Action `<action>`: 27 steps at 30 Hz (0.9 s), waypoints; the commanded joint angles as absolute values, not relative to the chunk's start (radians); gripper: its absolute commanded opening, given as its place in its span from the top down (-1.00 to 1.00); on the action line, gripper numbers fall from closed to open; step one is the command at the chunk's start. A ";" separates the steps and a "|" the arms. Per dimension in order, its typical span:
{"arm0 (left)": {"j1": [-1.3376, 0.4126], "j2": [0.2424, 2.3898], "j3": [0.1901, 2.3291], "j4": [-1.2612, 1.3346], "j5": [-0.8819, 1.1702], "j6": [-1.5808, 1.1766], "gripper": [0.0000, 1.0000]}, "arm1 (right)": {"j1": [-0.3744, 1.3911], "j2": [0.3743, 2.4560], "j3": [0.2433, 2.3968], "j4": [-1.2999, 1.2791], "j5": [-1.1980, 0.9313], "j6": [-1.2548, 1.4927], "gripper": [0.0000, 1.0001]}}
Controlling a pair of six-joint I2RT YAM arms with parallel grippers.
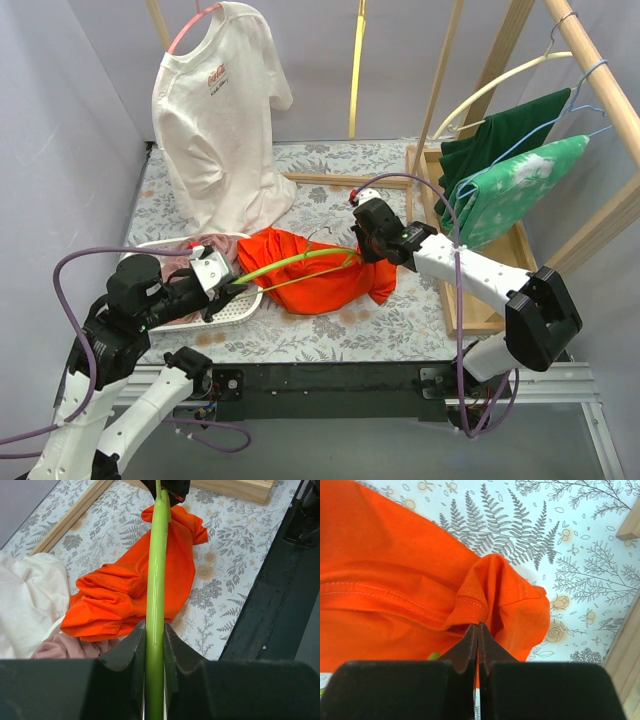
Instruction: Place the t-shirt on the hanger
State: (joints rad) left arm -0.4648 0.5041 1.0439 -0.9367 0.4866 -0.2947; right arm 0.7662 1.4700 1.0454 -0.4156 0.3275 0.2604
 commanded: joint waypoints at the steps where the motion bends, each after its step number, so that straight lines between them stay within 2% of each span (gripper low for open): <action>1: -0.469 0.529 1.068 -0.905 0.548 -0.284 1.00 | 0.769 1.405 1.085 -0.399 0.281 0.281 0.97; 16: -0.469 0.552 1.034 -0.801 0.476 -0.285 1.00 | 0.767 1.276 0.993 -0.416 0.204 0.293 0.97; 27: -0.469 0.546 1.046 -0.830 0.472 -0.261 1.00 | 0.769 1.279 0.933 -0.425 0.222 0.324 0.97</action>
